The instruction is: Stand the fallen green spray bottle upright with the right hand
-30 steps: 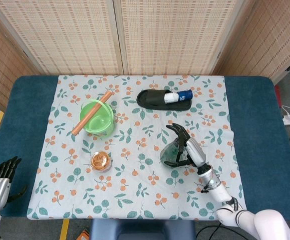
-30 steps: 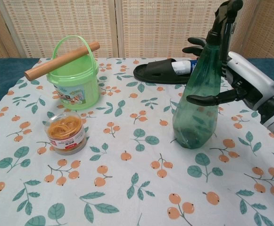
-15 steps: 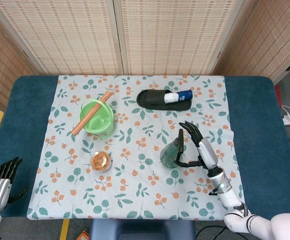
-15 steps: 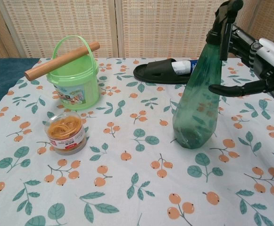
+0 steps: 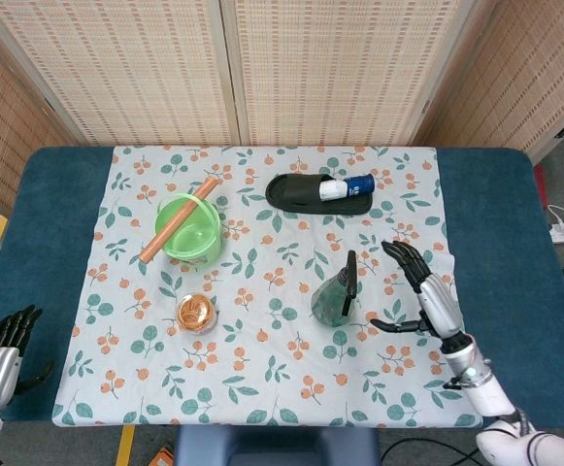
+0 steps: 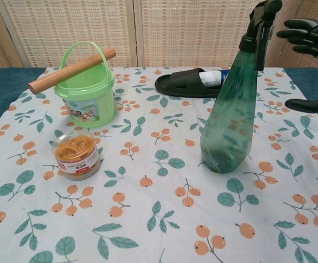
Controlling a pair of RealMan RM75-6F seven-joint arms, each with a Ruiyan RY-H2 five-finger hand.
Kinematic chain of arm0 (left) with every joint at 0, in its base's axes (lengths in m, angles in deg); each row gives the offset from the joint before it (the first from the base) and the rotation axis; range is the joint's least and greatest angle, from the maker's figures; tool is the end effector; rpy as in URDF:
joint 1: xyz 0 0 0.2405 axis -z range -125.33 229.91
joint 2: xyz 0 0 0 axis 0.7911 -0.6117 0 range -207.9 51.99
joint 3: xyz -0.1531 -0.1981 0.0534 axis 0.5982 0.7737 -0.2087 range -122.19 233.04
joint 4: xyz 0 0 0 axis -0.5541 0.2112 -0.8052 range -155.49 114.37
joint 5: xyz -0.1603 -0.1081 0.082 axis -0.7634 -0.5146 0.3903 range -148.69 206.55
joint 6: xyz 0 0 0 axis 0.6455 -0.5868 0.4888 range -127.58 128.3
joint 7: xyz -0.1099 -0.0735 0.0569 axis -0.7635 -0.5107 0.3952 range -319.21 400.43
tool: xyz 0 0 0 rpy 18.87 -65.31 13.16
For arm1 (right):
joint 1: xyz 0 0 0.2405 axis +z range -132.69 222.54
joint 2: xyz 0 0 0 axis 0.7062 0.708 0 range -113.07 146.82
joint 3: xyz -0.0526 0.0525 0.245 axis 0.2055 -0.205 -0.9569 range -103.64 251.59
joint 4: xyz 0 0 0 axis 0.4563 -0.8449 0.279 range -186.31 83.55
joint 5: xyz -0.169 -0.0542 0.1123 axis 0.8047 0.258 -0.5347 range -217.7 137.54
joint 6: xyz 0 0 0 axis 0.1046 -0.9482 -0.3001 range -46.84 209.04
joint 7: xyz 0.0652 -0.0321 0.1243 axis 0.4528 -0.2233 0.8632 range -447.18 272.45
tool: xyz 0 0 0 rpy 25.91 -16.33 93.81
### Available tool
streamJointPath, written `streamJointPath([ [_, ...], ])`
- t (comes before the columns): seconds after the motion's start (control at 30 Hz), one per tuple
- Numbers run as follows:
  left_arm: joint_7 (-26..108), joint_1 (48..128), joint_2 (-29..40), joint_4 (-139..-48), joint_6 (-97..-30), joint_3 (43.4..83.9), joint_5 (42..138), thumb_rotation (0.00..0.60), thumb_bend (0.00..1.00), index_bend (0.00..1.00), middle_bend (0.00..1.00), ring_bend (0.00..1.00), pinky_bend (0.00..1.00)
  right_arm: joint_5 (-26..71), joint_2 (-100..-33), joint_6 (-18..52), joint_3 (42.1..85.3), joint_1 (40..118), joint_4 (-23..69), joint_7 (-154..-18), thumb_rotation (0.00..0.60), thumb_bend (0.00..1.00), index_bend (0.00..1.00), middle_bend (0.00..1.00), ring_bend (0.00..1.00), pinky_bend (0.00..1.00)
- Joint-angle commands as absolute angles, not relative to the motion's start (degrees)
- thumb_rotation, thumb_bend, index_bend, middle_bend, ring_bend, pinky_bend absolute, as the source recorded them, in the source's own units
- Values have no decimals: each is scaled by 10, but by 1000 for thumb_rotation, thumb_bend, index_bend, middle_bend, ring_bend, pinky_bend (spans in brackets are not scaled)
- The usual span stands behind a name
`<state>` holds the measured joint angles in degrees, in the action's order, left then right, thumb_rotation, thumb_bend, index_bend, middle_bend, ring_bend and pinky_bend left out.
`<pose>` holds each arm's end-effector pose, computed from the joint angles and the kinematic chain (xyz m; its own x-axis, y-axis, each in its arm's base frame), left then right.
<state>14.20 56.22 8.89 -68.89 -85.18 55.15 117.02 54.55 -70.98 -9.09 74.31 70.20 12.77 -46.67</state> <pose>-0.4042 0.1707 0.1004 0.3159 0.0377 0.9480 0.9487 -0.0019 -0.3161 -0.2503 -0.2756 0.0588 -0.1735 -0.1436 0.9743 -0.8537 -0.4714 -0.2215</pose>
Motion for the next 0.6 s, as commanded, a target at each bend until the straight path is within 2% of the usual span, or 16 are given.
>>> streamJointPath([
  [0.03, 142, 562, 89, -689, -851, 551, 1170, 600, 290, 0, 0, 0, 0, 553, -557, -57, 787, 677, 250, -564, 600, 0, 0, 33, 0, 0],
  [0.1, 142, 562, 89, -690, -849, 551, 1170, 600, 291, 0, 0, 0, 0, 535, -500, -31, 794, 669, 286, -630, 600, 5, 0, 33, 0, 0],
  [0.13, 142, 562, 88, -690, -849, 552, 1169, 600, 291, 0, 0, 0, 0, 521, -483, -21, 794, 665, 294, -669, 600, 45, 0, 33, 0, 0],
  [0.23, 145, 563, 88, -693, -850, 553, 1169, 600, 291, 0, 0, 0, 0, 446, -463, 14, 775, 651, 305, -823, 600, 265, 0, 25, 0, 0],
  [0.27, 145, 563, 88, -694, -851, 553, 1169, 600, 291, 0, 0, 0, 0, 426, -464, 25, 770, 649, 306, -852, 600, 307, 0, 16, 0, 0],
  [0.43, 148, 568, 89, -697, -849, 553, 1172, 600, 292, 0, 0, 0, 0, 375, -482, 63, 756, 643, 278, -915, 600, 324, 0, 0, 0, 0],
  [0.6, 148, 571, 89, -698, -845, 554, 1172, 600, 292, 0, 0, 0, 0, 335, -531, 78, 739, 635, 212, -979, 600, 323, 0, 0, 0, 0],
])
